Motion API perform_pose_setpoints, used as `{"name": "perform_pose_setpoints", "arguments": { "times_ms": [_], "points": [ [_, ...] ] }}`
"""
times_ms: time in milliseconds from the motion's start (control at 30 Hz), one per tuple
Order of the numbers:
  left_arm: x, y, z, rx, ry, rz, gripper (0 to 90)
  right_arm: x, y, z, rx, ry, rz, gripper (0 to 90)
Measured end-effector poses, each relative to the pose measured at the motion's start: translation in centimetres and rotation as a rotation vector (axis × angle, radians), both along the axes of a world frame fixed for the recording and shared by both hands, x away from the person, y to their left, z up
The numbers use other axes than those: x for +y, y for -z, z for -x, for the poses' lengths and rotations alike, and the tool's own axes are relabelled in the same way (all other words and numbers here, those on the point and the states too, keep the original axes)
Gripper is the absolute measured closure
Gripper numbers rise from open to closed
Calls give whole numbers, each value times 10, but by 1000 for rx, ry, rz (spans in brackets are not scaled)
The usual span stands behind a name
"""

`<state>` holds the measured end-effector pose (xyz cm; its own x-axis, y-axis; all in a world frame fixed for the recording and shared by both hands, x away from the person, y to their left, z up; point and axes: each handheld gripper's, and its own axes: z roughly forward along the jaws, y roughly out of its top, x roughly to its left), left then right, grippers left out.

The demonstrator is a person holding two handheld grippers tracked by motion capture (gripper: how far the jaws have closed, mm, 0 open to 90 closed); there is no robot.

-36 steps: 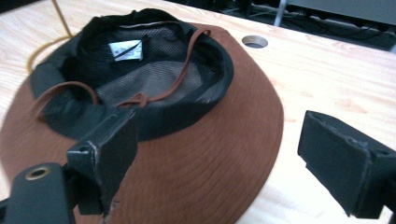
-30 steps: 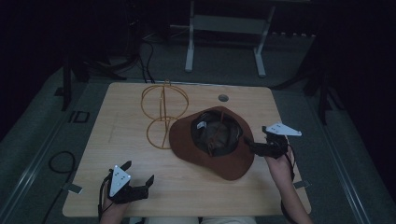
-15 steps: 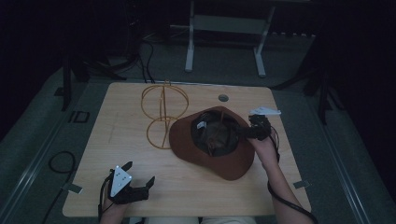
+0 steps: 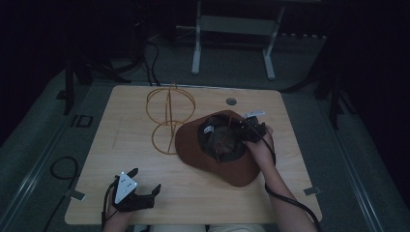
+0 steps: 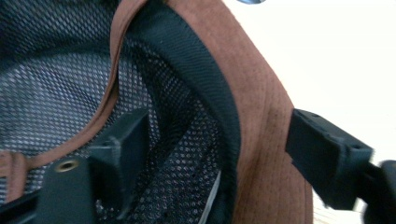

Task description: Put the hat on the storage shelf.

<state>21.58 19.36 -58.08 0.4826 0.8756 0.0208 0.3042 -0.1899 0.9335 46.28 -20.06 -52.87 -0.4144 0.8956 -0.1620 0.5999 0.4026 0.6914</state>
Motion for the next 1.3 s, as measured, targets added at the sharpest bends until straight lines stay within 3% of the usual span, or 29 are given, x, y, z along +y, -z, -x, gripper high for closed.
{"name": "perform_pose_setpoints", "arguments": {
  "times_ms": [167, 367, 467, 567, 667, 867, 933, 967, 1100, 1300],
  "points": [
    [-1, 0, 0, -5, -14, -9, 24, 7, 7, 0, 15, 14, 39, 327],
    [1, -2, 2, -16, -36, 6, 24, 14, 22, 1, 14, 45, 157, 465],
    [2, -2, 2, -21, -39, 23, 24, 11, 26, 3, -4, 43, 148, 534],
    [2, -2, 1, -10, -37, 21, 24, 8, 26, 3, -7, 47, 180, 701],
    [1, -1, 1, 15, -33, 26, 24, 4, 25, 4, -13, 62, 162, 818],
    [0, -5, -1, 73, -49, 27, 24, -6, 7, 11, -55, 81, 68, 843],
    [-1, -5, 0, 83, -47, 17, 24, -8, 2, 13, -65, 78, 57, 844],
    [-2, -5, -1, 99, -33, 11, 24, -13, -9, 17, -99, 78, 23, 844],
    [-6, -5, -4, 139, -17, 13, 24, -21, -33, 29, -157, 64, -43, 844],
    [-13, -6, -11, 190, -7, 27, 41, -30, -63, 48, -227, 30, -88, 844]
  ]
}}
